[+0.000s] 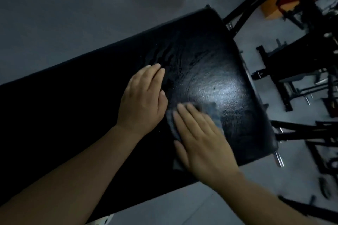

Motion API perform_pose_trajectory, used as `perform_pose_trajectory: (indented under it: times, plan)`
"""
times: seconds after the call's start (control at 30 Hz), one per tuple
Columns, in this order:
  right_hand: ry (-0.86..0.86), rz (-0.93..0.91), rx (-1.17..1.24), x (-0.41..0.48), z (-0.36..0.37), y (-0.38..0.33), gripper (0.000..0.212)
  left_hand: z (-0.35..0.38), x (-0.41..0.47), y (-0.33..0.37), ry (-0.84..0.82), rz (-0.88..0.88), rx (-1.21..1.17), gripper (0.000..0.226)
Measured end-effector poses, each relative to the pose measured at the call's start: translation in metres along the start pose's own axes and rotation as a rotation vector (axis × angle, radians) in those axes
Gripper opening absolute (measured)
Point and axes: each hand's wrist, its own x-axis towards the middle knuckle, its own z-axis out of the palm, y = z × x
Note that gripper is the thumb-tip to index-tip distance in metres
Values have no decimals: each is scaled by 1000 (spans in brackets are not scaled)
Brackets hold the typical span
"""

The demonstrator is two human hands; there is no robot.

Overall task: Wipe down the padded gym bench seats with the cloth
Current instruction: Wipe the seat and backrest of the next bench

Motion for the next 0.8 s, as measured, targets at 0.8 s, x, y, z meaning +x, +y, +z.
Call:
perform_pose_trajectory:
  times: [0.8]
  plan:
    - [-42, 286, -4, -21, 13, -51, 76, -7, -24, -17, -38, 221, -75, 50]
